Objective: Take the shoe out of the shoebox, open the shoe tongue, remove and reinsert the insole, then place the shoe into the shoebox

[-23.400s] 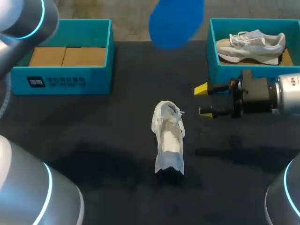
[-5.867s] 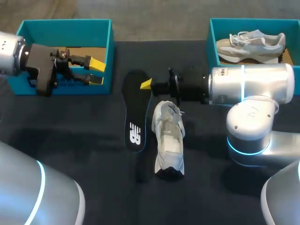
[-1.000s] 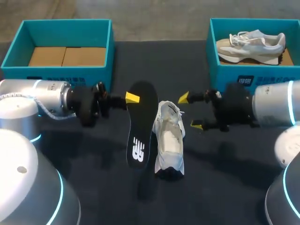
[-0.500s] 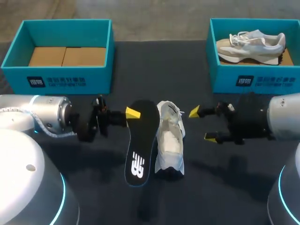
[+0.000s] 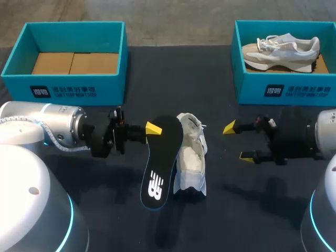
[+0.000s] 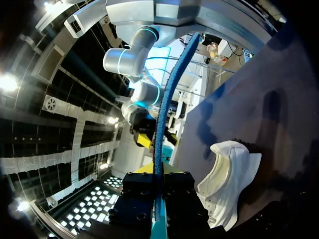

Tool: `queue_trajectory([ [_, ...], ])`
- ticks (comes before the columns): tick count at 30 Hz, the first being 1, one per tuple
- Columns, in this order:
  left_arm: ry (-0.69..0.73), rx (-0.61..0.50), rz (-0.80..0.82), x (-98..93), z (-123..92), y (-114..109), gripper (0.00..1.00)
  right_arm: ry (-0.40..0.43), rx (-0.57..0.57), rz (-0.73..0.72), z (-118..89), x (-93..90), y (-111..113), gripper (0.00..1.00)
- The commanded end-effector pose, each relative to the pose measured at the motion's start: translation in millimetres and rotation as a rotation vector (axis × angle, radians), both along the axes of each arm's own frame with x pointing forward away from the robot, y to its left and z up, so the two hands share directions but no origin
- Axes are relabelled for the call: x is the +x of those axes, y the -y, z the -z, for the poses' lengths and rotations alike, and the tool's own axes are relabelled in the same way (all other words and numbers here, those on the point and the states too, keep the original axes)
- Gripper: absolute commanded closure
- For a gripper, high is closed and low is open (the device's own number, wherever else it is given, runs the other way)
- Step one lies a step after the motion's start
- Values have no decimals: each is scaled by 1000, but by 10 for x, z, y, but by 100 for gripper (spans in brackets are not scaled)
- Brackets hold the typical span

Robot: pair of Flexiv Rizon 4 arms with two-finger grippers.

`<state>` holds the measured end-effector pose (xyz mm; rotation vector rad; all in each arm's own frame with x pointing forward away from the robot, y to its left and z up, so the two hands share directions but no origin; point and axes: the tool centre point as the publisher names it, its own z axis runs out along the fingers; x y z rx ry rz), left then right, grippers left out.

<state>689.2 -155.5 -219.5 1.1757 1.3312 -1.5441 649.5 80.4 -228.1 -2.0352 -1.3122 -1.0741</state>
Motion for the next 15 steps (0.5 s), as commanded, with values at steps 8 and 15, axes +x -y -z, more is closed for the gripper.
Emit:
queue_trajectory([
  [8, 0, 2, 0, -5, -1, 9, 100, 0, -1, 1, -44, -56, 46, 0],
  [15, -21, -2, -9, -120, 36, 75, 100, 2, -13, 3, -22, -104, 105, 0],
])
